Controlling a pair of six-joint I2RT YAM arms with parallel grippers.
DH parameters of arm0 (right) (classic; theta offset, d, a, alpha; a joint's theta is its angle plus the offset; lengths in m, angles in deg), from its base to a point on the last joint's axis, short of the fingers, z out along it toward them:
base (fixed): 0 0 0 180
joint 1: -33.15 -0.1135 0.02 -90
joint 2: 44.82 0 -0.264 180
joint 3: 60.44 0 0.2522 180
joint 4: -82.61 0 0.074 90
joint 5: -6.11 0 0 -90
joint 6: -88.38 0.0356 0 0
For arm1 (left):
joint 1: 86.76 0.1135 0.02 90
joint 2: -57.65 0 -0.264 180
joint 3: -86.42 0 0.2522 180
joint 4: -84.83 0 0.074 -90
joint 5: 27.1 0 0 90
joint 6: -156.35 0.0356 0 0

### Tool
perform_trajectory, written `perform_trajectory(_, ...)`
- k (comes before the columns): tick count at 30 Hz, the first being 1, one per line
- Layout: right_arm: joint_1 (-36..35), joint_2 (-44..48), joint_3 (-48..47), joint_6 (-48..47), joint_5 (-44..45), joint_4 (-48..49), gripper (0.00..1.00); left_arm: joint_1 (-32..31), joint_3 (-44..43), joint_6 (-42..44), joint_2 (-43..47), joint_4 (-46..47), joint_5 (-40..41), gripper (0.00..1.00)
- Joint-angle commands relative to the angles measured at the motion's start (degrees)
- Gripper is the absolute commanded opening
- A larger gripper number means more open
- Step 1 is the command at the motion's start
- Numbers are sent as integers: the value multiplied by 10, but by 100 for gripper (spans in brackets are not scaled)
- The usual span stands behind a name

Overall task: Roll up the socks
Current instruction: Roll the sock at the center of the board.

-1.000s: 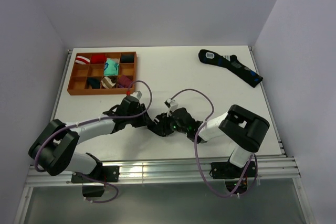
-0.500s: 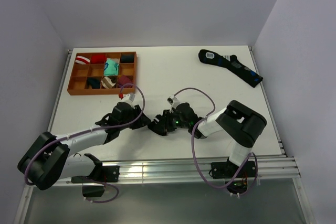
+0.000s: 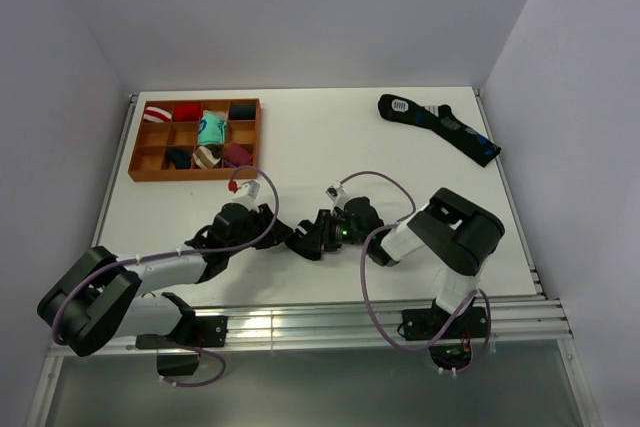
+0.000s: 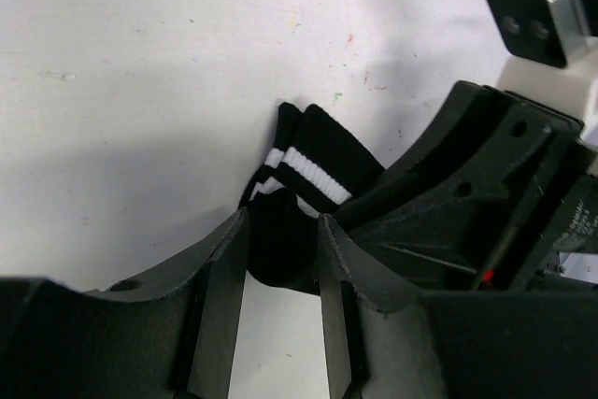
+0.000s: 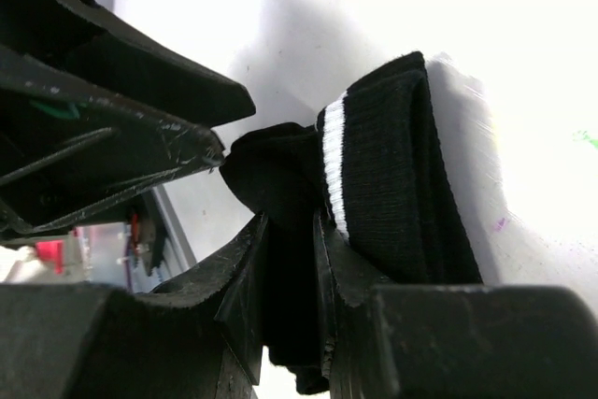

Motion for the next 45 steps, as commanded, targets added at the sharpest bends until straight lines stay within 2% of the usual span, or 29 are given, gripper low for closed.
perform_trajectory(1, 5, -57, 52, 4, -17, -147, 12, -5, 19, 5, 5, 71, 5, 41)
perform_trajectory(4, 20, -67, 59, 10, -35, -135, 12, -7, 34, 10, 2, 97, 5, 42)
perform_trajectory(5, 25, -69, 62, 11, -42, -132, 11, -8, 40, 13, 0, 105, 3, 50)
perform_trajectory(6, 31, -69, 62, 11, -44, -137, 11, -9, 42, 16, -7, 112, 0, 51)
perform_trajectory(16, 47, -70, 57, -10, -50, -178, 11, -14, 79, 18, -45, 220, -24, 51)
perform_trajectory(28, 73, -102, 64, -11, -79, -156, 11, -16, 106, 16, -117, 349, -61, 51)
perform_trajectory(31, 76, -104, 63, -13, -76, -160, 11, -15, 114, 18, -119, 368, -66, 54)
perform_trajectory(45, 81, -105, 65, -18, -78, -163, 10, -16, 92, 31, -178, 391, -86, 54)
